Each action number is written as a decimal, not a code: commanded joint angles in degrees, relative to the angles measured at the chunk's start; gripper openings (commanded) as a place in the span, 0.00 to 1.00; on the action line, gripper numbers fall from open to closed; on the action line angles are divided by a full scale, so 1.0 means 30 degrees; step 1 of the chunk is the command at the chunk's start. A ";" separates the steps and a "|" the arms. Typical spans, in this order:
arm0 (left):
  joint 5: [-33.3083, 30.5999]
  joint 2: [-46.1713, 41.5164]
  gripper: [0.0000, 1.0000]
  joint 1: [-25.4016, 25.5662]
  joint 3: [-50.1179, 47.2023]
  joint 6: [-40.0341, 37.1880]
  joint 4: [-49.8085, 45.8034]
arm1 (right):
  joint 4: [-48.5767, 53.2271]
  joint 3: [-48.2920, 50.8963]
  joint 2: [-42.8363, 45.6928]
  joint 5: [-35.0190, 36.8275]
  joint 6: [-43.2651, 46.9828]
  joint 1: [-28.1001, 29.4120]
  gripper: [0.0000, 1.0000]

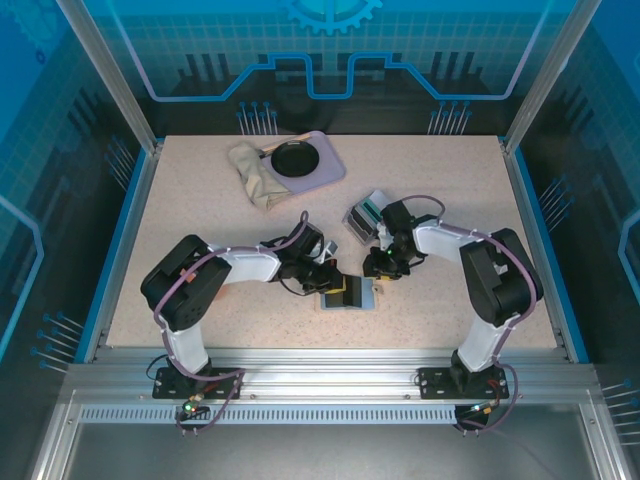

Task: Put the credit cards into the card holder
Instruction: Insert the credit card into the card slot.

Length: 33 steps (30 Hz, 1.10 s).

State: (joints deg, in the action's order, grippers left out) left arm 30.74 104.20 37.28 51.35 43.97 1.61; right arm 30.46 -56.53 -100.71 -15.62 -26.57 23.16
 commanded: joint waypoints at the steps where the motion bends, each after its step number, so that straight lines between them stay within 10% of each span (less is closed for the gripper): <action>1: -0.0664 0.0166 0.00 0.0091 -0.0432 0.0697 0.0500 | -0.0165 0.0754 -0.0030 0.0302 0.0229 0.0983 0.47; 18: -0.1157 0.0028 0.04 0.0493 -0.0282 0.1305 0.0864 | 0.1793 0.2878 0.2287 0.2839 -0.0788 0.1883 0.57; 25: -0.1919 -0.0330 0.11 0.0826 -0.0229 0.1437 0.0557 | 0.1689 0.3185 0.2920 0.3124 -0.1091 0.1931 0.27; 33: -0.2700 -0.1218 0.11 0.1141 -0.0010 0.0721 -0.0900 | 0.0684 0.3550 0.2899 0.2551 -0.1627 0.1920 0.16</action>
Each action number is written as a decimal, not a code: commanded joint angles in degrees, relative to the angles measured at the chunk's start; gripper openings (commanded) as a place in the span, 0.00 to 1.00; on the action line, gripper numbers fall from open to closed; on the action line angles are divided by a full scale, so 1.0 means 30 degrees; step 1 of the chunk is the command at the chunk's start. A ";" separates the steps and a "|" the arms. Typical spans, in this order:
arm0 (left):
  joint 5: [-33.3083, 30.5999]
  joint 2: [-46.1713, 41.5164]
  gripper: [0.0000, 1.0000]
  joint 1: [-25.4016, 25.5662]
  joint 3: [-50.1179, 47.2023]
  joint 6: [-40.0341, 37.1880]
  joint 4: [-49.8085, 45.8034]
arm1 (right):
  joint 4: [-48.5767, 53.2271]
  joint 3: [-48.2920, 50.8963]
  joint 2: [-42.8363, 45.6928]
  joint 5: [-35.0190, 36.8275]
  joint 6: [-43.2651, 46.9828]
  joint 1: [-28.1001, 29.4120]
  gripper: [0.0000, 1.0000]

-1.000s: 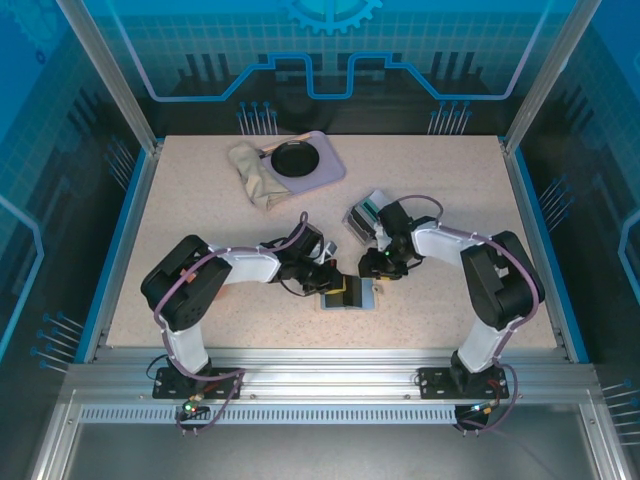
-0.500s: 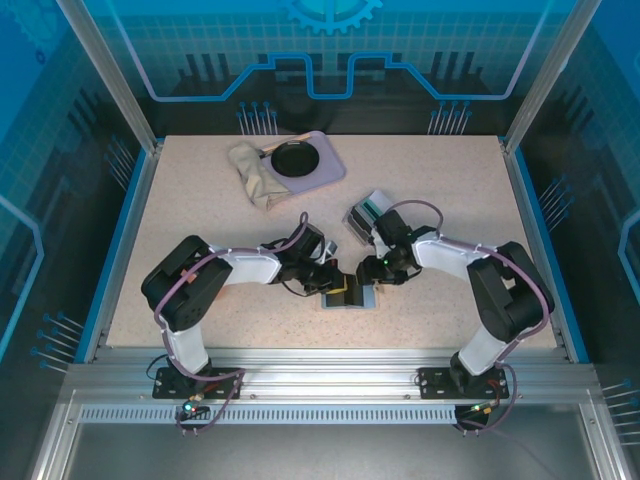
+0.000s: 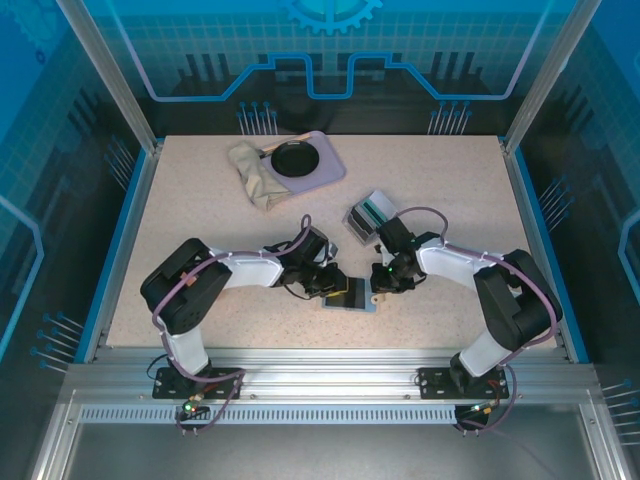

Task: Put the credit cards into the card holder
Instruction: Insert the credit card into the card slot.

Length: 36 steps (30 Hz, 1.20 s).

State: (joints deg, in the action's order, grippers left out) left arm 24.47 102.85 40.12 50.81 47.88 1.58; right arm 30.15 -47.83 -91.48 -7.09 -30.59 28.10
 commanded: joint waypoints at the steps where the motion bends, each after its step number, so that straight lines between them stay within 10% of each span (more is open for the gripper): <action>1: -0.0583 -0.0786 0.07 0.0251 0.0265 -0.0712 -0.0939 | 0.0620 0.0672 -0.0230 -0.0421 -0.0365 0.0273 0.15; 19: -0.0279 0.0898 0.07 0.1082 0.2401 -0.1281 -0.2117 | -0.1307 0.0876 -0.0722 -0.2310 -0.0852 -0.0008 0.13; 36: -0.5748 -0.3890 0.48 0.1056 0.1346 -0.1148 -0.4965 | 0.1127 -0.0372 0.3414 -0.0512 0.0799 -0.2034 0.36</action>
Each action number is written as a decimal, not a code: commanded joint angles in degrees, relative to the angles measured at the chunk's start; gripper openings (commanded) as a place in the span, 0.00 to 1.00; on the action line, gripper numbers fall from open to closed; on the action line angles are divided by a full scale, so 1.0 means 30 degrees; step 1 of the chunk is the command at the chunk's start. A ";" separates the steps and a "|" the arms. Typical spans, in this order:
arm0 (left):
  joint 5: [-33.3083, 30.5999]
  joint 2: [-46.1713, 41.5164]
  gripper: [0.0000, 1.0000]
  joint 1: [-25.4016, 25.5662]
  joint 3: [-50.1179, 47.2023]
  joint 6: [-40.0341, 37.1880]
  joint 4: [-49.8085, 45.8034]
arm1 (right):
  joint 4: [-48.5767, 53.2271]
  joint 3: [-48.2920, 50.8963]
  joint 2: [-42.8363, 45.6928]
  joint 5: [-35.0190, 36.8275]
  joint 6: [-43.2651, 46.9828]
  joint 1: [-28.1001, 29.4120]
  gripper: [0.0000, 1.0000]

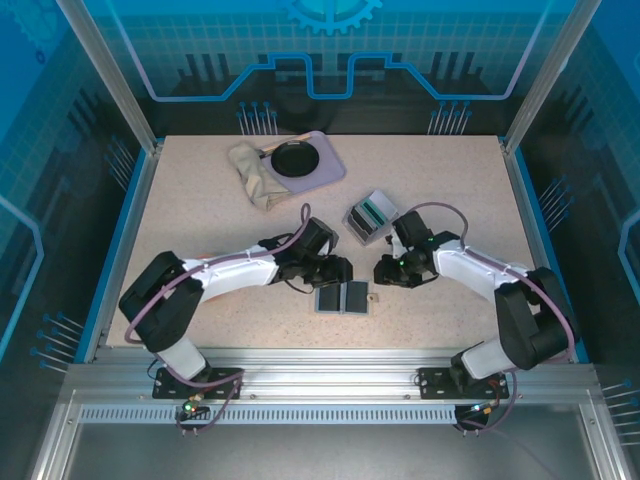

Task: Put the credit cards into the card holder
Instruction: Insert the credit card into the card slot, then move the storage box to the center of the table.

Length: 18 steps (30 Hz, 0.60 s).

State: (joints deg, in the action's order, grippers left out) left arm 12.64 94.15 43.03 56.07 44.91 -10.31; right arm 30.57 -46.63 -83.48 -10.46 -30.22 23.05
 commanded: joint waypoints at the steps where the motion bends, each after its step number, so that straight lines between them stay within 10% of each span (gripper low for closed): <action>1: -0.2191 -0.1187 0.49 0.0101 -0.0461 -0.0119 -0.1124 | 0.1125 -0.0953 0.0930 0.0851 0.0798 -0.0459 0.38; 18: -0.4355 -0.4371 0.66 -0.2254 -0.2814 0.1284 -0.0112 | 0.1806 -0.8430 -0.3365 -0.0373 0.3206 -0.4428 0.67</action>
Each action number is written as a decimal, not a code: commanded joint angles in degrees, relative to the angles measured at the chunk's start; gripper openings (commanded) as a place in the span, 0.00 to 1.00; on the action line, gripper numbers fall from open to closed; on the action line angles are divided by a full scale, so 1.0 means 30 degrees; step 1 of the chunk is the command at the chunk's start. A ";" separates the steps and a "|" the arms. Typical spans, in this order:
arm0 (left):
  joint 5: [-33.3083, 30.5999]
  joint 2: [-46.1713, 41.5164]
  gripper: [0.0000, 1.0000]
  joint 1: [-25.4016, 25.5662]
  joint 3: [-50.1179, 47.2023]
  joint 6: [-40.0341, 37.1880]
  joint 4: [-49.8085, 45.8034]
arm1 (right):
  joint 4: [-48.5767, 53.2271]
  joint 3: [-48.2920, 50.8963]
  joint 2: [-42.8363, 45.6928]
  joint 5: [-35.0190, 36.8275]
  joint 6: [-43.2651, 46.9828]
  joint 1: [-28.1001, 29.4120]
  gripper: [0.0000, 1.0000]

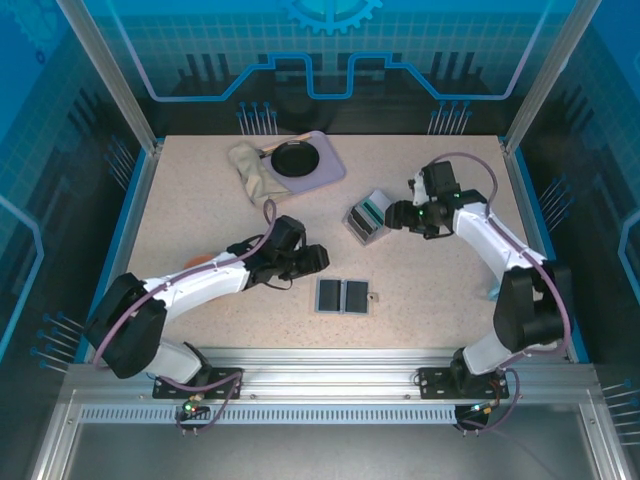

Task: Put the credit cards into the card holder
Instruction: Move the storage box to the center of the table.

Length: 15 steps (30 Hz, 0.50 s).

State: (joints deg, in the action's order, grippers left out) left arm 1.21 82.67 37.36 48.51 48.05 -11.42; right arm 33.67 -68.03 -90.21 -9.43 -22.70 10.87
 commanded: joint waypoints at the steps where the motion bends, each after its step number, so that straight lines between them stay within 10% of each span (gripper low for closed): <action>1: -0.0507 -0.0519 0.67 -0.0496 -0.0227 0.0217 0.0243 | 0.0849 -0.1723 -0.1492 -0.0737 0.0767 -0.0412 0.67; 15: 0.0027 -0.0059 0.77 -0.1473 -0.0094 0.0378 0.1148 | 0.2535 -0.7829 -0.6309 -0.1277 0.1732 -0.0782 0.69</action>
State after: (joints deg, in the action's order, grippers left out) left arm 1.06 82.39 33.85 48.51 48.16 -9.67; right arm 38.20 -87.77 -106.67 -12.03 -19.00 9.54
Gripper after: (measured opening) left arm 0.764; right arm 0.691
